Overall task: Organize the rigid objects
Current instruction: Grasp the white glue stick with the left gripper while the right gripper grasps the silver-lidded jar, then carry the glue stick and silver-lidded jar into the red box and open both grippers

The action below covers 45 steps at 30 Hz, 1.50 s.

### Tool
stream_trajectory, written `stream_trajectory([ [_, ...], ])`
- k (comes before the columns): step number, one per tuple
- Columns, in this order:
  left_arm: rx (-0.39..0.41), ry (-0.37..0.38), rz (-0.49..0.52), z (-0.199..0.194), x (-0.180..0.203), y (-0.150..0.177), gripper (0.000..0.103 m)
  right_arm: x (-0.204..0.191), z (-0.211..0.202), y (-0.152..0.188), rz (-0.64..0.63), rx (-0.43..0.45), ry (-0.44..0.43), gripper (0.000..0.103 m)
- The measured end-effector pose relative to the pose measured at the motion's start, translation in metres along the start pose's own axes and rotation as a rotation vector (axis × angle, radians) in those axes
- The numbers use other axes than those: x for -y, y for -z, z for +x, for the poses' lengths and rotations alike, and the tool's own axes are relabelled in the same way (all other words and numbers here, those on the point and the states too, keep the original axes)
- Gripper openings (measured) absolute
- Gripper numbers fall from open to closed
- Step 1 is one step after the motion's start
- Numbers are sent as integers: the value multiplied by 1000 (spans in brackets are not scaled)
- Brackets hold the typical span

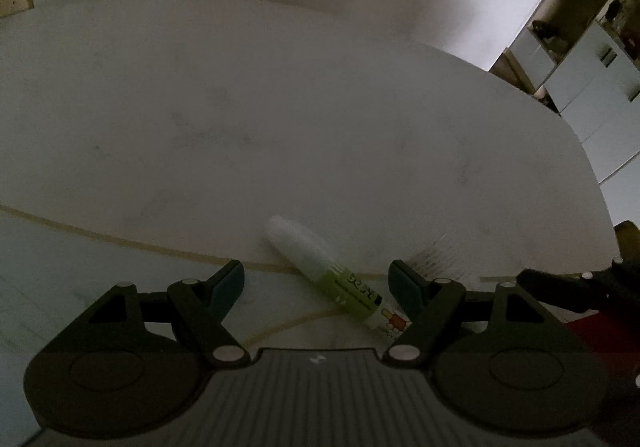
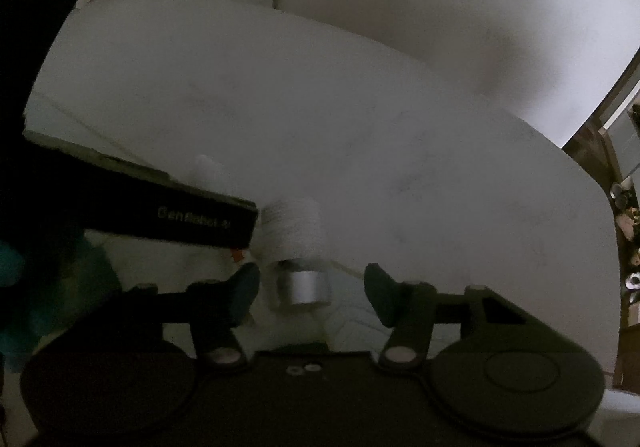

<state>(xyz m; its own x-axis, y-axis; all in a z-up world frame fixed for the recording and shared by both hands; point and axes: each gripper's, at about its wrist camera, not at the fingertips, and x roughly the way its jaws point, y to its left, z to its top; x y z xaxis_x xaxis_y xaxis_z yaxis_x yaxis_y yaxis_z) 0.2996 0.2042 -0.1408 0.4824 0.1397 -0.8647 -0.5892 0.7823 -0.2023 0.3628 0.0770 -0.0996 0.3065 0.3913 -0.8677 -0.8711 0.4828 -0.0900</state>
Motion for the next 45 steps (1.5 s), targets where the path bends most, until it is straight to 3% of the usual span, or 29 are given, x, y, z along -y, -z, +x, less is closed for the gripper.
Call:
stream_trajectory([
  [10, 41, -55, 121, 3, 16, 12, 75, -1, 15, -1, 8, -20, -18, 49],
  [18, 81, -88, 240, 0, 17, 24, 45, 4, 18, 2, 38, -29, -40, 40],
  [20, 87, -81, 227, -3, 11, 26, 34, 5, 18, 2, 48, -26, -44, 39],
  [26, 84, -28, 150, -10, -7, 29, 20, 2, 13, 12, 96, -13, -46, 39],
  [45, 36, 156, 169, -68, -4, 77, 18, -5, -64, 80, 353, 9, -97, 39],
])
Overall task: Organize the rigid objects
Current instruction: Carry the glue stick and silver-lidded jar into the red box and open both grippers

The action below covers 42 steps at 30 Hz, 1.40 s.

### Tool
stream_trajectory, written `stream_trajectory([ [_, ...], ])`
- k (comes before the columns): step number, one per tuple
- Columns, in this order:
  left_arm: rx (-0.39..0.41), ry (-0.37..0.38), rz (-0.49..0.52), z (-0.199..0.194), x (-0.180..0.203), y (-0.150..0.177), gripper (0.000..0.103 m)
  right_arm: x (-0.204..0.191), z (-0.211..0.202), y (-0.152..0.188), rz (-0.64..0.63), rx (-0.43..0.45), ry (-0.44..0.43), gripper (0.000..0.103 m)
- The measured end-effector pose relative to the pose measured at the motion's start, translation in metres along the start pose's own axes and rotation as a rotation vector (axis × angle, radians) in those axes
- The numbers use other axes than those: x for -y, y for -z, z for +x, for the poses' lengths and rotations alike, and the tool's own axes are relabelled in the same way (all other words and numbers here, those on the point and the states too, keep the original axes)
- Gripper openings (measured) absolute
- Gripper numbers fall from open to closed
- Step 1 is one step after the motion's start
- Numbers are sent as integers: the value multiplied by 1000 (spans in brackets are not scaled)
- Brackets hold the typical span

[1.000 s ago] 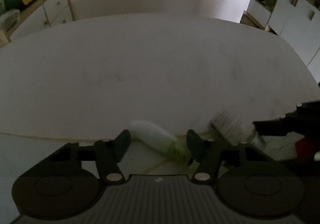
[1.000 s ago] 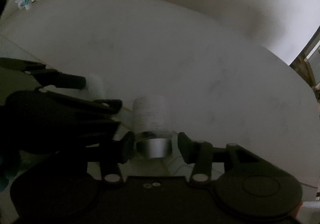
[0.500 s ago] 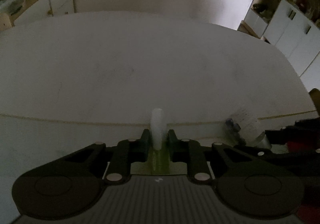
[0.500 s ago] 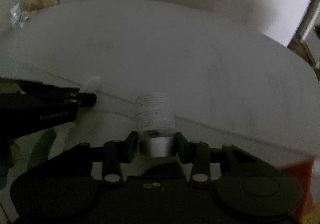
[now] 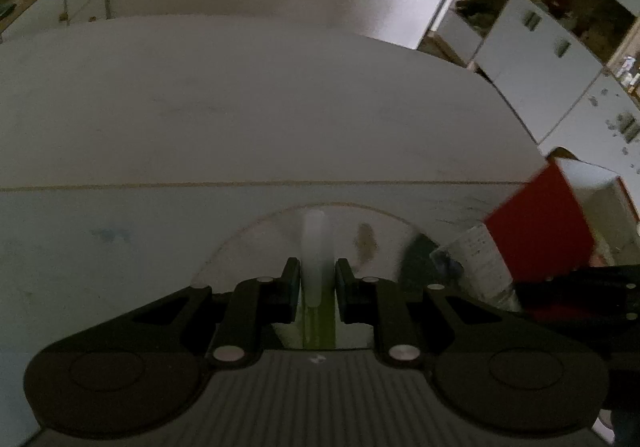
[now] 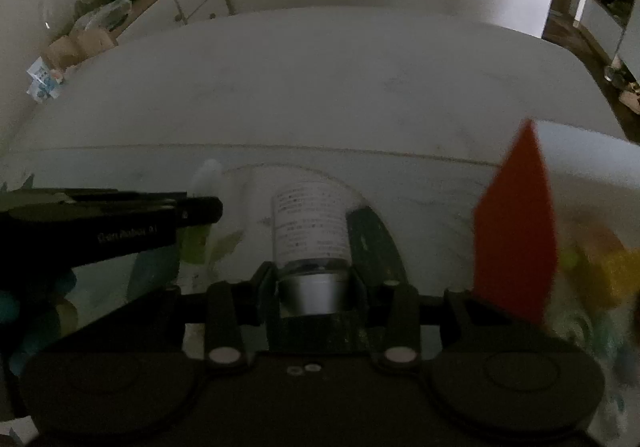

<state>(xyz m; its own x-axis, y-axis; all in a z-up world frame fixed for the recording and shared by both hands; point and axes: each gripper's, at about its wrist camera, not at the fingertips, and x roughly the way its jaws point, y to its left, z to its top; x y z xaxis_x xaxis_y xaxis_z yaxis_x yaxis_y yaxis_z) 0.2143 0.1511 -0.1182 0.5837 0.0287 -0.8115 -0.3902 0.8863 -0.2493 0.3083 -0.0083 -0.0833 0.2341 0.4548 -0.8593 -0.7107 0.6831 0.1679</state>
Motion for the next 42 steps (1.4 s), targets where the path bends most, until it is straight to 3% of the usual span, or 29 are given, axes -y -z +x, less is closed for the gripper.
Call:
stream_trajectory([
  [14, 34, 80, 76, -57, 60, 21, 18, 40, -77, 45, 53, 118, 20, 39],
  [21, 69, 106, 102, -84, 96, 19, 18, 83, -105, 60, 84, 160, 70, 39],
  [36, 129, 169, 180, -115, 188, -7, 18, 172, -116, 81, 99, 167, 141, 39],
  [42, 115, 191, 209, -103, 231, -12, 18, 193, -110, 85, 85, 145, 136, 39],
])
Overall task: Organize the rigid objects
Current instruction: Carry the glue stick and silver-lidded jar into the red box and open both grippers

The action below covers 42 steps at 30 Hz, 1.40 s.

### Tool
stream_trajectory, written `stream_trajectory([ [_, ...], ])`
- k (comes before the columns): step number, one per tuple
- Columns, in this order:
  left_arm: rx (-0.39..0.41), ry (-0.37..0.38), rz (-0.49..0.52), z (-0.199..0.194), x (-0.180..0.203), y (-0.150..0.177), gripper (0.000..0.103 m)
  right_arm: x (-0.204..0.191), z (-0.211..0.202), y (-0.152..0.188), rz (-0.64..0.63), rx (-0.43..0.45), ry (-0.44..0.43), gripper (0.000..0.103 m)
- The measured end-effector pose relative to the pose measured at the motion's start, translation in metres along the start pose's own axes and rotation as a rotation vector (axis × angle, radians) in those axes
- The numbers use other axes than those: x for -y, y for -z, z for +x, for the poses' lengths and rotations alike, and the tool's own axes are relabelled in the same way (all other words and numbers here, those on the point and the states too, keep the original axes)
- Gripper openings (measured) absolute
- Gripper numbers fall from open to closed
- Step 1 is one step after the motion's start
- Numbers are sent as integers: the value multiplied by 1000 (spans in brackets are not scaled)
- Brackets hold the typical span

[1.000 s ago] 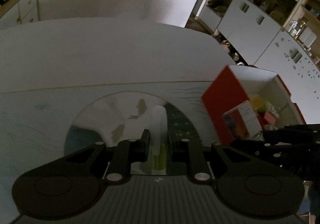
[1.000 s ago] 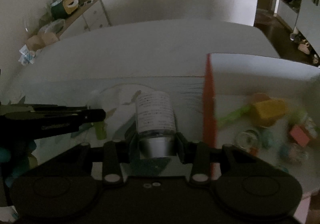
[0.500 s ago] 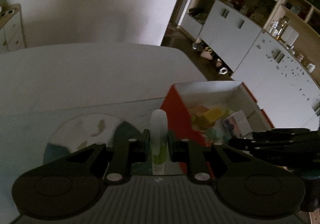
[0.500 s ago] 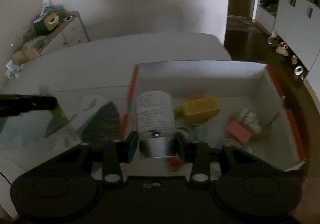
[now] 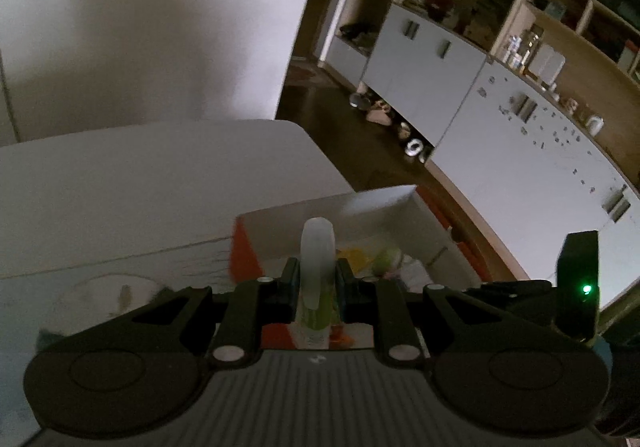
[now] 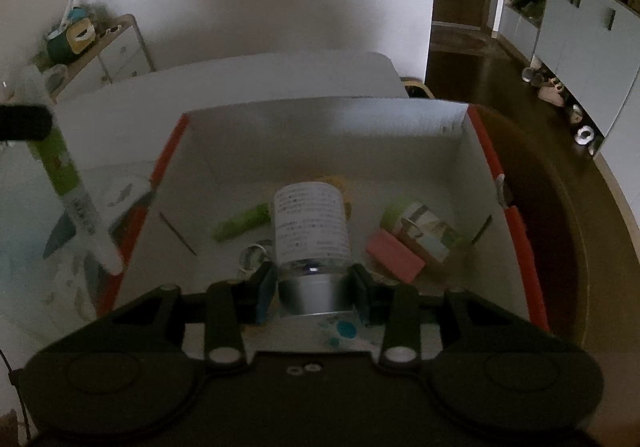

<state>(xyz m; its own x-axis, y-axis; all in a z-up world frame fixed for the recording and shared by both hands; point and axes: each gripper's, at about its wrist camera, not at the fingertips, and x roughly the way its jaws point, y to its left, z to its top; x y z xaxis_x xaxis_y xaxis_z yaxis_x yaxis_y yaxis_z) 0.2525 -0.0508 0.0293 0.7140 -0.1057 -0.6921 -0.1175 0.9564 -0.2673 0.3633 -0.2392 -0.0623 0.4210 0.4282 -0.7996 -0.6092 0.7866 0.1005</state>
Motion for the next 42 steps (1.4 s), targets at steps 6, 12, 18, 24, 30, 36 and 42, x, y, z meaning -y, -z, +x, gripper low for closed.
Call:
stream_trajectory([
  [6, -54, 2, 30, 38, 27, -4, 18, 16, 6, 2, -13, -20, -5, 39],
  [12, -154, -2, -1, 79, 32, 4, 18, 24, 15, 6, -34, -52, -12, 39],
  [18, -223, 3, -1, 112, 42, 8, 18, 26, 21, 9, -58, -71, -16, 39],
  [24, -257, -3, -11, 135, 46, 9, 18, 34, 31, 6, -59, -92, -20, 39],
  [30, -283, -27, -8, 152, 51, 15, 18, 38, 39, 4, -69, -101, -24, 39],
  [36, -306, -65, -3, 171, 52, 17, 18, 35, 43, 2, -127, -92, 10, 39],
  [42, -338, -80, 4, 184, 53, 22, 18, 38, 45, -2, -133, -103, -7, 41],
])
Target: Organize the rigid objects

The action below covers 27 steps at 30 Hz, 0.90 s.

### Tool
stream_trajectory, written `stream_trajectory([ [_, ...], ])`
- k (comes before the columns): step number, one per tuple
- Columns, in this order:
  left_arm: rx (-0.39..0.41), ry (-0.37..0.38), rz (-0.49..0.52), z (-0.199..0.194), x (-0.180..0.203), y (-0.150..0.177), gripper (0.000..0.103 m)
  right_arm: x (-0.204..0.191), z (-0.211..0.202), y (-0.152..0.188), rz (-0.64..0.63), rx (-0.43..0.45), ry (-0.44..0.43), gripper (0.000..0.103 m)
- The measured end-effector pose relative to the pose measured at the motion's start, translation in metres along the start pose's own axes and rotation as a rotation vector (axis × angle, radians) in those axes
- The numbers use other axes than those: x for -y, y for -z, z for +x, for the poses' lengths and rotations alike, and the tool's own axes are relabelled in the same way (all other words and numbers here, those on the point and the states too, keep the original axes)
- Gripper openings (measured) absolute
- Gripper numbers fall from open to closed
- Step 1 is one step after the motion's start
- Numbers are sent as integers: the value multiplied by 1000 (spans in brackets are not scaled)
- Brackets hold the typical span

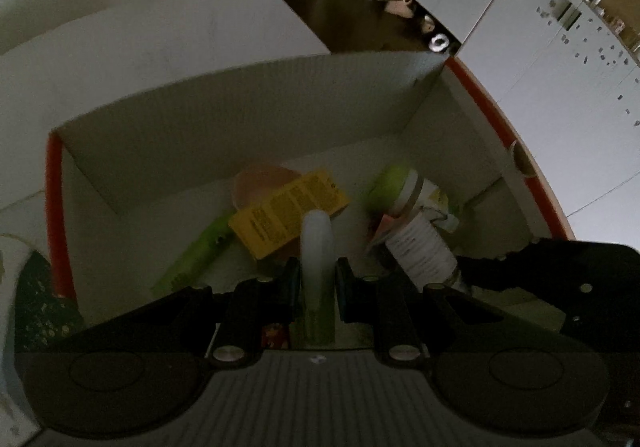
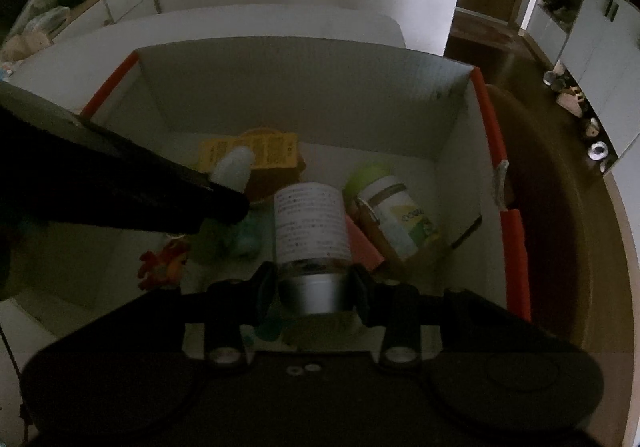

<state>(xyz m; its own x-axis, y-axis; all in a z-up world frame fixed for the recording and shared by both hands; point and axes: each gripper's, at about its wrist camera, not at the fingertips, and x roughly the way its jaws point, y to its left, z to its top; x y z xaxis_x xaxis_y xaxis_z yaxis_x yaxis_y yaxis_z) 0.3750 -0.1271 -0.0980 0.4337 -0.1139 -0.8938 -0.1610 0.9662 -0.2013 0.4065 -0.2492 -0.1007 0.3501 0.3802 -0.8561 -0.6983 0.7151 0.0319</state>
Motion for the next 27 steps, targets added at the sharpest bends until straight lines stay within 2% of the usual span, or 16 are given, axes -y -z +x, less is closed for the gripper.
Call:
stream_trajectory([
  [7, -9, -11, 12, 9, 4, 2, 18, 6, 0, 2, 0, -10, -18, 41],
  [11, -4, -18, 11, 9, 3, 2, 18, 10, -3, 4, 10, -13, -49, 47],
  [25, 78, -33, 17, -17, 6, 25, 19, 18, -35, 7, 70, 51, -111, 50],
  [27, 97, -34, 23, -25, 3, 28, 19, 18, -42, 8, 81, 70, -109, 60],
])
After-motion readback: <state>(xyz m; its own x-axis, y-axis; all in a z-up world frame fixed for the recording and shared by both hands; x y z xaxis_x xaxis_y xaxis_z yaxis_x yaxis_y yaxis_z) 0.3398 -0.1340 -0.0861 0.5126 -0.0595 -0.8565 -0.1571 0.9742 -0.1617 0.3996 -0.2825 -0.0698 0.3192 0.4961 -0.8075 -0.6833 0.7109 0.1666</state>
